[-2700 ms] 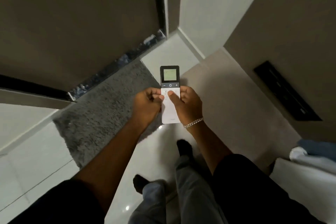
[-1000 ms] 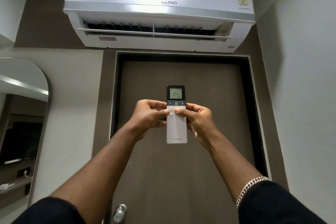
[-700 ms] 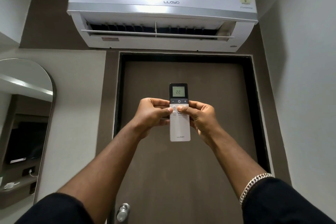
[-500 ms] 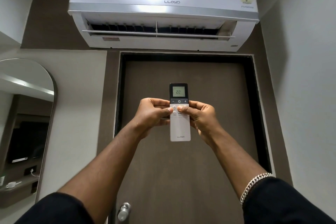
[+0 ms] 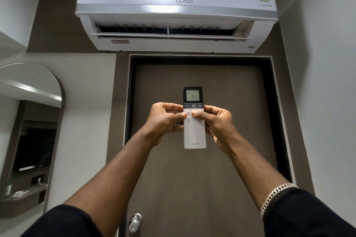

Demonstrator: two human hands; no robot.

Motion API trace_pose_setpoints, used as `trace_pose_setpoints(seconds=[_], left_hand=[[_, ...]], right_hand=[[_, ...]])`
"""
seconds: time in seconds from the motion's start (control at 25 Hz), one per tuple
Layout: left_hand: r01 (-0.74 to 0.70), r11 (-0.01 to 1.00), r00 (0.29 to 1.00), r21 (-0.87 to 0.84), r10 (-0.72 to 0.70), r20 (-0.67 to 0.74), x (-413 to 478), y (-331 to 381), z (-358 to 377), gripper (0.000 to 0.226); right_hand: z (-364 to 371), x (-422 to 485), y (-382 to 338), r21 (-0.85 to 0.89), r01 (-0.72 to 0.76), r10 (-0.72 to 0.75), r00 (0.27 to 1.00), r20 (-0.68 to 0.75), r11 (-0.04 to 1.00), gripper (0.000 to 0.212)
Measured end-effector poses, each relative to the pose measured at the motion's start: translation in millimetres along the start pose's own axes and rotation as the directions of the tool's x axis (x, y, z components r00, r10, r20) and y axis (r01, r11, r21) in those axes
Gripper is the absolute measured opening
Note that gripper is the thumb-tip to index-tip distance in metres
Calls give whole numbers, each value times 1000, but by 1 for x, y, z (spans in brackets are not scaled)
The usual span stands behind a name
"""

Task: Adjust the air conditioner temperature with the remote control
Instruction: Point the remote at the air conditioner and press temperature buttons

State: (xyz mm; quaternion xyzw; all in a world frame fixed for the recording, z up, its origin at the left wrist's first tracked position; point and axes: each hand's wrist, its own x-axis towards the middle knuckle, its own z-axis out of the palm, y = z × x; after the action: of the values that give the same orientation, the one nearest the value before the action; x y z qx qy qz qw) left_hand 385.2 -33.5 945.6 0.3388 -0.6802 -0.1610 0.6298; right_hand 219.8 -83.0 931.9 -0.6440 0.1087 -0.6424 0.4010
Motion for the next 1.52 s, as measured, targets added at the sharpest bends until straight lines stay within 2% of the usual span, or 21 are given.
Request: trace_pose_setpoints(seconds=[0.36, 0.48, 0.6, 0.72, 0.88, 1.16, 1.52], left_hand=[[-2, 999, 999, 50, 4, -32, 2, 5, -1, 12], [-4, 997, 998, 76, 8, -57, 3, 9, 0, 17], [5, 995, 996, 101, 4, -91, 3, 13, 2, 24], [2, 995, 994, 99, 8, -106, 1, 16, 5, 21], [-3, 995, 995, 95, 13, -102, -2, 22, 10, 24], [-8, 990, 996, 139, 20, -91, -5, 30, 11, 29], [-6, 988, 996, 154, 19, -82, -2, 28, 9, 21]], right_hand=[[1, -1, 0, -13, -1, 1, 1000, 23, 1000, 42], [1, -2, 0, -22, 1, 0, 999, 32, 1000, 43], [2, -2, -1, -16, 9, -9, 1000, 27, 1000, 32], [5, -1, -4, 33, -14, 15, 1000, -24, 999, 15], [5, 1, -8, -7, -5, 4, 997, -74, 1000, 21], [5, 1, -9, 5, -7, 7, 998, -65, 1000, 14], [6, -4, -11, 19, 1, 0, 998, -57, 1000, 12]])
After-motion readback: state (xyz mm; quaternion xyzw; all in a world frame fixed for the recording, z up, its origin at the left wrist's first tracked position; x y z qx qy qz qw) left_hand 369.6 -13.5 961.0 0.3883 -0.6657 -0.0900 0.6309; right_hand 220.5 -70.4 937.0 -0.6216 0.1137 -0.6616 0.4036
